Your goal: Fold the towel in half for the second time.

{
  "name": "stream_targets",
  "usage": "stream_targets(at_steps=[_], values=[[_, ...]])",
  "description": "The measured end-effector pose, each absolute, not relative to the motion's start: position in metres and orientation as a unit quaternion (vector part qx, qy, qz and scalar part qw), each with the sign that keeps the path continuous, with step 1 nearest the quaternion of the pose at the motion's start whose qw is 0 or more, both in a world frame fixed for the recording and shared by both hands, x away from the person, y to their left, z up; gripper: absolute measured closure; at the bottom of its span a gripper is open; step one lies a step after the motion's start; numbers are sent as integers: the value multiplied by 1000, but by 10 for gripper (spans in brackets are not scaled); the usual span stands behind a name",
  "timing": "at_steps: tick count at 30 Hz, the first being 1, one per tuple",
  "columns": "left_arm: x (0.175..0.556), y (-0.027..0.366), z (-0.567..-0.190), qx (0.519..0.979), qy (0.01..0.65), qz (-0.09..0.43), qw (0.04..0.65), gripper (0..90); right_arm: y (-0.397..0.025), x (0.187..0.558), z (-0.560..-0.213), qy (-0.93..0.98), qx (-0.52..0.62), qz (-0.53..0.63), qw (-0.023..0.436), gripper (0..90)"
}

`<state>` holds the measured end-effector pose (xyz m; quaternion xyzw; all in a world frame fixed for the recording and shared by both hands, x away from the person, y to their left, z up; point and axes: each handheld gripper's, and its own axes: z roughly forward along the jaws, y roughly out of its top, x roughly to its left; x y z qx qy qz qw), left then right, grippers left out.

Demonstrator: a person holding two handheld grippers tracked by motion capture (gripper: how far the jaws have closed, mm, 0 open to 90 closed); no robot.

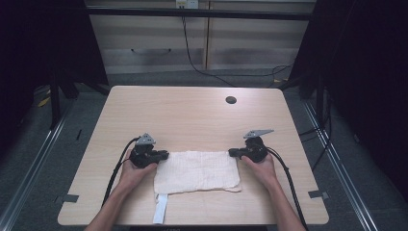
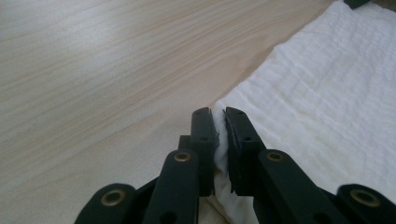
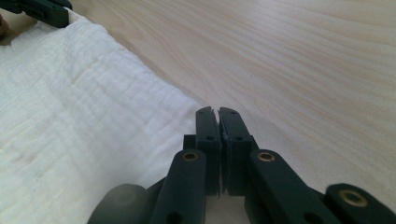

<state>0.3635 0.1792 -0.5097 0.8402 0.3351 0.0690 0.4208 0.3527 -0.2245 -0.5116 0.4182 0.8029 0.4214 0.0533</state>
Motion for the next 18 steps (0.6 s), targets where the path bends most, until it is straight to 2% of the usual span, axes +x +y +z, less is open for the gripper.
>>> stream_targets(at_steps=[18], values=[[355,195,-485,813,341,58,468,849,-226,350,-494,785,414,457,60,885]])
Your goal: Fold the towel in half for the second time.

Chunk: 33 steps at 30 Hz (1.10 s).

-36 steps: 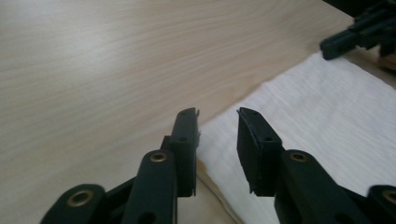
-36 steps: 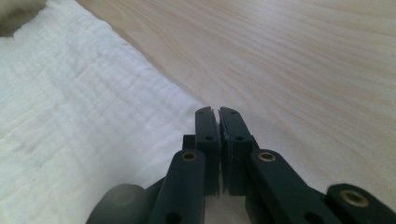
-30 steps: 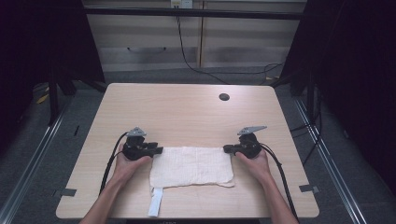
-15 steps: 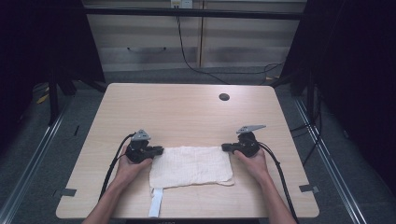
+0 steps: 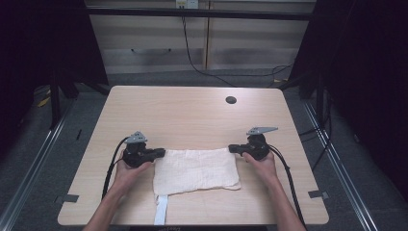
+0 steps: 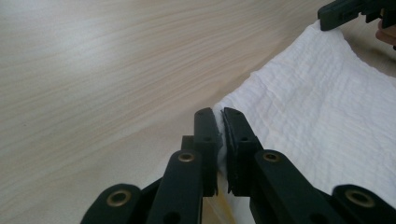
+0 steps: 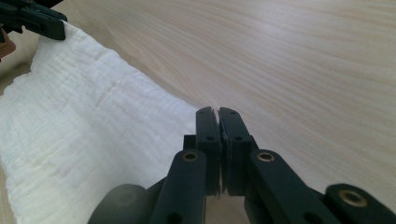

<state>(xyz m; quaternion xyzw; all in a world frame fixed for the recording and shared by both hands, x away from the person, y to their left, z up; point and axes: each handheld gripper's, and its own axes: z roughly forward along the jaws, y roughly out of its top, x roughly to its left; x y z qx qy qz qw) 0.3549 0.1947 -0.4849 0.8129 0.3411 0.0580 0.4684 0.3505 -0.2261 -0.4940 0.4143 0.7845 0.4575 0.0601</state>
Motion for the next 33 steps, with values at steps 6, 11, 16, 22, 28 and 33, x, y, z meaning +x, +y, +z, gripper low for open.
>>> stream_targets(at_steps=[6,11,16,22,28,33], values=[[351,194,-469,811,325,73,481,849,-227,350,-484,785,405,465,68,885],[348,195,-458,808,322,76,487,849,-226,348,-473,788,395,467,76,885],[347,191,-454,808,318,78,490,847,-226,348,-460,786,386,474,88,885],[350,192,-464,811,329,75,477,847,-221,341,-457,798,369,468,88,884],[351,193,-468,808,344,77,473,848,-216,327,-456,808,343,472,79,883],[352,194,-471,803,361,81,467,848,-215,314,-458,812,330,476,71,882]])
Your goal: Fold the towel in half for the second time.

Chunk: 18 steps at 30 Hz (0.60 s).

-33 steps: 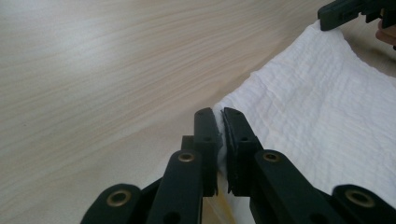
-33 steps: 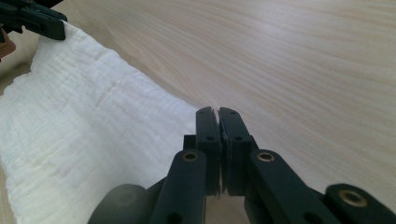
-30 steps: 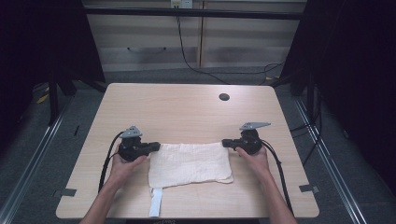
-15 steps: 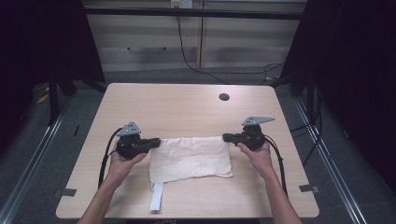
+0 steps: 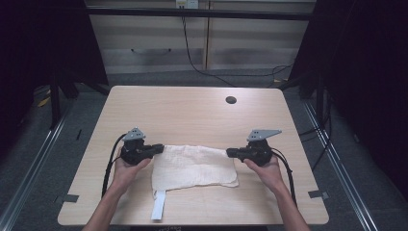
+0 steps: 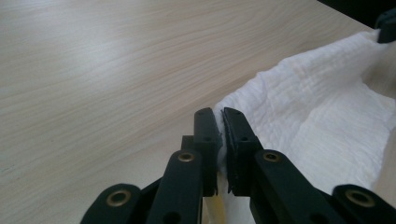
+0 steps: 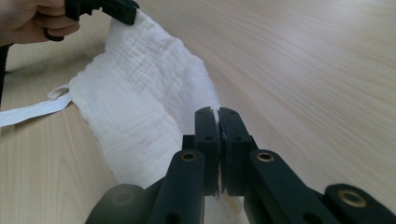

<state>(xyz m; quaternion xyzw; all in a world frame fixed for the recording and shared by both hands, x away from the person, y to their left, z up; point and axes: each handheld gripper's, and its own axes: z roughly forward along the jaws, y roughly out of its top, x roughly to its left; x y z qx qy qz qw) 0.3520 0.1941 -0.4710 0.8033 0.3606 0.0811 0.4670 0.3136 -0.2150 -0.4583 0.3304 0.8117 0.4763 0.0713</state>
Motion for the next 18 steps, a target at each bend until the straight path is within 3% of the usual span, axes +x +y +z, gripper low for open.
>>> stream_targets(at_steps=[18], values=[[350,195,-472,797,370,84,471,848,-198,272,-472,844,289,450,29,882]])
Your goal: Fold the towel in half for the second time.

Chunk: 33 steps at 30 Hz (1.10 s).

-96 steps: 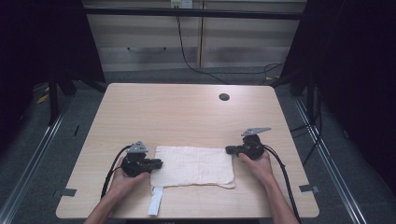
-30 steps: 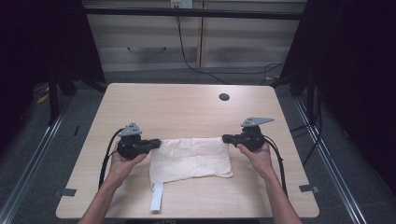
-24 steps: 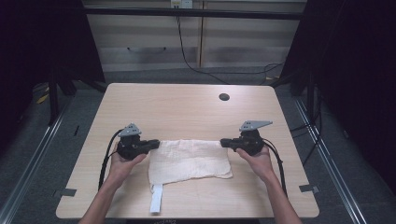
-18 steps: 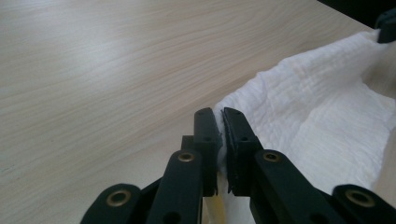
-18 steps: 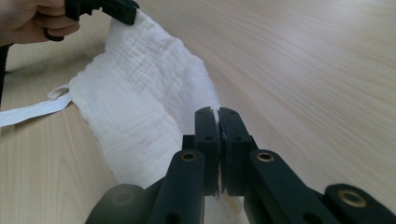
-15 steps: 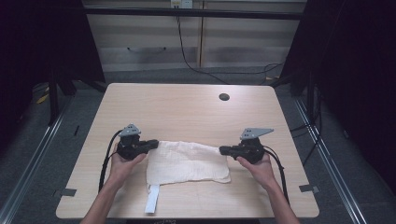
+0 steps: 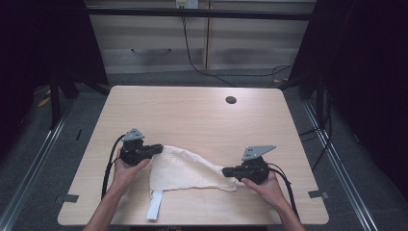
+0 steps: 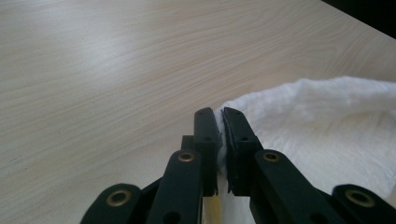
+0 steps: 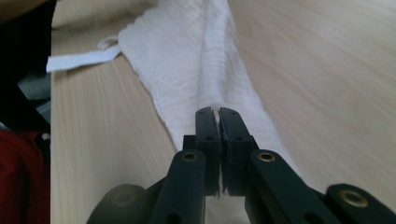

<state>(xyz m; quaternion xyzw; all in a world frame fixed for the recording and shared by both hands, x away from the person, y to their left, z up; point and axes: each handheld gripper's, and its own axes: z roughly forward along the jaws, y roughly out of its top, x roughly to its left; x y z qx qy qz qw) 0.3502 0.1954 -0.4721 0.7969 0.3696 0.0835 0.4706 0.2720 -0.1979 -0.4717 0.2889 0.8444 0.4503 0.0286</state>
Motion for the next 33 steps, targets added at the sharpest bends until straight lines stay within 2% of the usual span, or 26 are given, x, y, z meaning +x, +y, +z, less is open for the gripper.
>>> stream_targets(at_steps=[13,18,33], values=[[349,194,-471,799,364,87,471,848,-191,260,-495,859,290,423,-11,875],[349,193,-470,792,366,83,481,848,-185,260,-500,868,287,404,-13,879],[346,169,-447,782,326,92,524,848,-201,291,-496,865,344,364,37,882]])
